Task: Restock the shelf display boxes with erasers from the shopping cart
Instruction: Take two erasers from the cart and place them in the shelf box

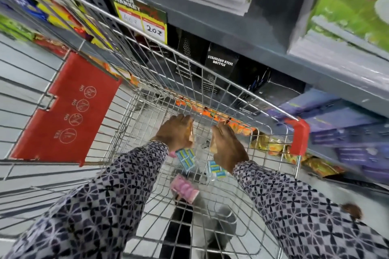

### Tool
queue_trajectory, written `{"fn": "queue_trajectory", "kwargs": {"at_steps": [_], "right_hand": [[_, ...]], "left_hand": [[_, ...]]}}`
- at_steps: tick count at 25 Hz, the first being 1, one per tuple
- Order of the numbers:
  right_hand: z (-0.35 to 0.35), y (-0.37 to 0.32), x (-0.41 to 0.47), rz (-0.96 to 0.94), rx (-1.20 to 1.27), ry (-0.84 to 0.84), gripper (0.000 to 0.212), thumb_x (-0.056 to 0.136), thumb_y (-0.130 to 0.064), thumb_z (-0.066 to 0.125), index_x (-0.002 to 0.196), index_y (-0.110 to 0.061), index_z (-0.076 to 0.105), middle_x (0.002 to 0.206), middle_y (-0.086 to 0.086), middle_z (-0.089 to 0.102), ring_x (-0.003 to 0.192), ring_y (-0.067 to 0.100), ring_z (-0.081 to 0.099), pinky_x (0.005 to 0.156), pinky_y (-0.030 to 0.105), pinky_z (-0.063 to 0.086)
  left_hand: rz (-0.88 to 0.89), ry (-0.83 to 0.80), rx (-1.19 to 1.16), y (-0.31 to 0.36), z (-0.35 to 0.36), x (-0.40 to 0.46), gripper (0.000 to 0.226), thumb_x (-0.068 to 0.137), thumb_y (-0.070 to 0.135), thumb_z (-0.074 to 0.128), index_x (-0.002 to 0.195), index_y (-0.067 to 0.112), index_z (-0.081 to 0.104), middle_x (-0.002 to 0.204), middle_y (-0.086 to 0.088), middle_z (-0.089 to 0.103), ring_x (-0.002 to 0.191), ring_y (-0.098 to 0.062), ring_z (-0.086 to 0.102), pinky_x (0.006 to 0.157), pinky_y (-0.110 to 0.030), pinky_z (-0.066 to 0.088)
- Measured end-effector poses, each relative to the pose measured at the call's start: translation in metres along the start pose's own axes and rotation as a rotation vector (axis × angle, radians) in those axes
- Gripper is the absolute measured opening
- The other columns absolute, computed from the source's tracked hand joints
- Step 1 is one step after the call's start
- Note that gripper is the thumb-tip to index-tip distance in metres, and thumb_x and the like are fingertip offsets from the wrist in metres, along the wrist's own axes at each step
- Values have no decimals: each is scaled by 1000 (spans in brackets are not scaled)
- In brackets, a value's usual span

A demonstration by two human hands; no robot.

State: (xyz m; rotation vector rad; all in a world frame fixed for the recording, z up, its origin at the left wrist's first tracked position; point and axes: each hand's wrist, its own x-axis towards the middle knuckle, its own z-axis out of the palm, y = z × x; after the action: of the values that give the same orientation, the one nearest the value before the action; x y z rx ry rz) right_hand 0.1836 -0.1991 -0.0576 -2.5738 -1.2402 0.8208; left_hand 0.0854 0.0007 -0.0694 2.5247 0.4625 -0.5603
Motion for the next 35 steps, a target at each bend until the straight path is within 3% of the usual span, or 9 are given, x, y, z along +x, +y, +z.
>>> {"fn": "queue_trajectory", "kwargs": {"at_steps": [3, 7, 16, 21, 26, 28, 30, 32, 35], "right_hand": [[-13, -8, -6, 10, 18, 10, 86, 71, 8, 66, 148, -12, 35, 153, 13, 38, 147, 35, 32, 93, 45, 61], [-41, -22, -28, 58, 4, -35, 92, 74, 1, 75, 152, -15, 30, 157, 7, 31, 147, 30, 30, 96, 42, 58], [-27, -14, -24, 42, -16, -15, 95, 74, 4, 72, 156, -13, 28, 160, 12, 30, 149, 31, 26, 98, 40, 57], [-42, -23, -36, 25, 16, 10, 96, 74, 4, 74, 156, -15, 28, 163, 10, 27, 152, 30, 25, 103, 40, 54], [-165, -85, -112, -64, 202, 188, 94, 72, -2, 75, 155, -19, 35, 162, 2, 33, 150, 20, 33, 122, 30, 32], [-239, -114, -159, -120, 215, 275, 93, 71, -12, 76, 155, -22, 37, 163, -3, 34, 151, 14, 31, 121, 13, 17], [-318, -137, -215, -165, 214, 361, 94, 70, -24, 73, 156, -30, 35, 164, -14, 30, 152, 2, 24, 118, 9, 13], [-392, -151, -266, -212, 166, 461, 95, 69, -32, 72, 155, -38, 34, 161, -27, 28, 150, -9, 20, 120, 12, 17], [-502, -165, -333, -221, 112, 599, 98, 64, -40, 70, 153, -51, 28, 158, -36, 25, 146, -16, 19, 118, 10, 17]], "left_hand": [[-40, 78, -71, 6, -11, -2, 60, 81, 46, 80, 129, 15, 60, 116, -3, 65, 102, -21, 65, 85, -31, 56], [-65, -1, 48, 12, -21, -19, 51, 85, 57, 70, 119, 19, 66, 131, -6, 62, 115, -23, 58, 100, -44, 55], [-61, 23, 116, 15, 19, 2, 101, 76, 58, 80, 151, 6, 37, 146, -14, 49, 127, -34, 50, 106, -46, 51], [-50, 123, -8, 33, -4, -9, 99, 78, 35, 76, 159, 13, 22, 154, -15, 38, 128, -33, 57, 102, -41, 58], [-84, 100, -335, 74, -149, -123, 116, 71, 23, 90, 165, 23, 21, 144, -1, 49, 101, -16, 65, 70, -13, 56], [-15, 192, -286, 107, -224, -184, 115, 67, 36, 91, 163, 25, 28, 133, 5, 58, 103, -11, 66, 84, -19, 55], [90, 295, -233, 150, -299, -244, 115, 64, 51, 88, 161, 33, 29, 153, 18, 46, 133, -1, 51, 111, -22, 43], [196, 349, -177, 197, -369, -292, 114, 61, 62, 85, 159, 44, 30, 157, 38, 27, 138, 19, 34, 114, -12, 34], [349, 422, -50, 274, -466, -330, 115, 62, 72, 80, 160, 53, 23, 161, 40, 22, 146, 18, 25, 120, -17, 29]]}}
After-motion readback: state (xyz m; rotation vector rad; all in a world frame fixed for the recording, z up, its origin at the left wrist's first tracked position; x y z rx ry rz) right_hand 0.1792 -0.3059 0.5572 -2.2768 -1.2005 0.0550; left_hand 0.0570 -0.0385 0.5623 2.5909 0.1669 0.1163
